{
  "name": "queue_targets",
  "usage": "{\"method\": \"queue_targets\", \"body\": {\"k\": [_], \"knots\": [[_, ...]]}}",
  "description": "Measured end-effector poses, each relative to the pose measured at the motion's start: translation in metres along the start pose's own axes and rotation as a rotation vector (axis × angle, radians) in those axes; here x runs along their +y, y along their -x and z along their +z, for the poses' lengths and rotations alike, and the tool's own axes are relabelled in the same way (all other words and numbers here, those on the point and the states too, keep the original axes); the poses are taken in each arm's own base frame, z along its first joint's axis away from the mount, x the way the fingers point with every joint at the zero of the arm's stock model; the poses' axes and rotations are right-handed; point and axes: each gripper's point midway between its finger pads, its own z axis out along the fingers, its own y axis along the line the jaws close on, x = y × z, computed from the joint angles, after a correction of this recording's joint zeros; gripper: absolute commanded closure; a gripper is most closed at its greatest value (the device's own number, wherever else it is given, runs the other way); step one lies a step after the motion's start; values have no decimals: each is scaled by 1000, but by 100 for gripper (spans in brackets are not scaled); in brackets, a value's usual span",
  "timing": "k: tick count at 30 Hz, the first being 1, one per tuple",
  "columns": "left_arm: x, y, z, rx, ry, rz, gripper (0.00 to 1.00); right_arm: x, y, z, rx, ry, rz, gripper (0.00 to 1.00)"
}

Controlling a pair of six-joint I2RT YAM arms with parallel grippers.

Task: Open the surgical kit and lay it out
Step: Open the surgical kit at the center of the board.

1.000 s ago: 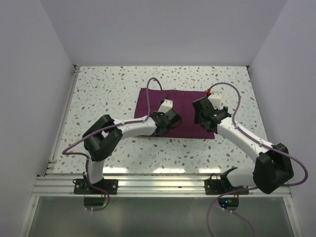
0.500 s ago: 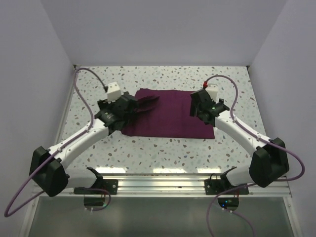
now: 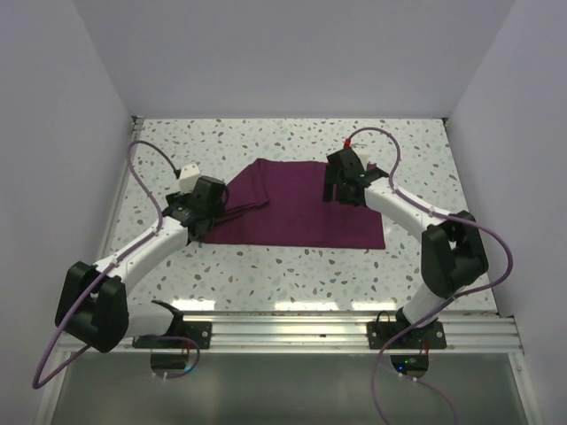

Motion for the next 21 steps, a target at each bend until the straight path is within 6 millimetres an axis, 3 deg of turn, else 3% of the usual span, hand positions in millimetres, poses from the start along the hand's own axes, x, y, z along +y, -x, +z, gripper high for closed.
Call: {"method": "queue_targets", "body": {"k": [4, 7, 12, 15, 21], "knots": [[-49, 2, 4, 18, -183, 24, 16, 6, -1, 1, 7, 28, 1, 2], [-97, 3, 7, 19, -285, 96, 15, 8, 0, 1, 3, 38, 3, 2], [-169, -5, 14, 10, -365, 211, 15, 8, 0, 1, 1, 42, -4, 2], [-183, -15, 27, 25, -349, 242, 15, 7, 0, 0, -1, 44, -7, 2], [-186, -20, 47, 25, -277, 265, 18, 9, 1, -4, -12, 66, 2, 2]]}}
